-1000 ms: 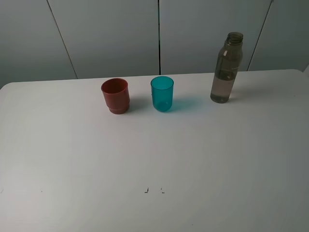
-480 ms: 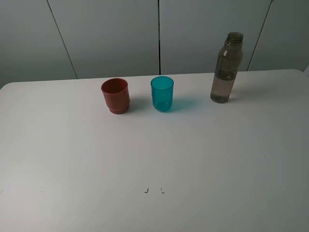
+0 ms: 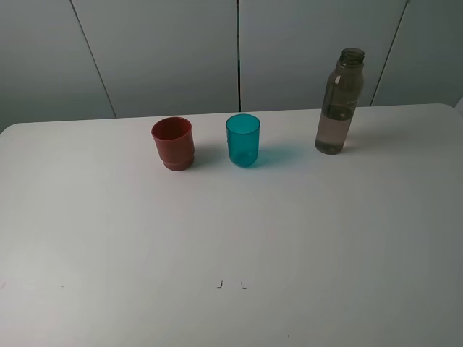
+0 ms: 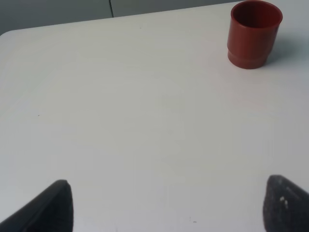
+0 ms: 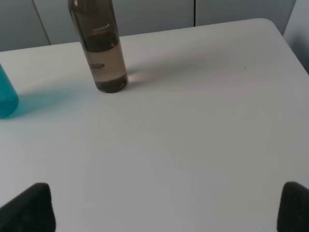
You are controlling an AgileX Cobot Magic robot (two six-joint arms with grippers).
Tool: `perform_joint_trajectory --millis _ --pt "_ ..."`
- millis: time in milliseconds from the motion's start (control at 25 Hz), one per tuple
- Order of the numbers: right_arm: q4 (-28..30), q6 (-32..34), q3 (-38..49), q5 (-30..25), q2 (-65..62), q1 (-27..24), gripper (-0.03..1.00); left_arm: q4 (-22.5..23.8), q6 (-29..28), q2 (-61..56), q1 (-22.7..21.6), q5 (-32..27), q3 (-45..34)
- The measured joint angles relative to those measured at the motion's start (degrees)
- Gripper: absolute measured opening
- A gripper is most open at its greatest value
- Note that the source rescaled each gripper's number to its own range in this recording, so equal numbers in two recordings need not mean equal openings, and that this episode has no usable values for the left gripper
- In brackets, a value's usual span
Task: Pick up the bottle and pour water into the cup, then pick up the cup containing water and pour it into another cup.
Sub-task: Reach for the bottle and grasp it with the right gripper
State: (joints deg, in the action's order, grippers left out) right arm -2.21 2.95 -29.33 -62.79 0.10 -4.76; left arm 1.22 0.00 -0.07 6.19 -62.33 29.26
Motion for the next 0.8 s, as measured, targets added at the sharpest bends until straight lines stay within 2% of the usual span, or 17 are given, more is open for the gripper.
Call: perform_joint_trajectory --millis 800 --pt "-0.13 0.0 0.0 0.0 0.0 0.0 1.0 0.0 0.0 0.0 0.0 0.0 0.0"
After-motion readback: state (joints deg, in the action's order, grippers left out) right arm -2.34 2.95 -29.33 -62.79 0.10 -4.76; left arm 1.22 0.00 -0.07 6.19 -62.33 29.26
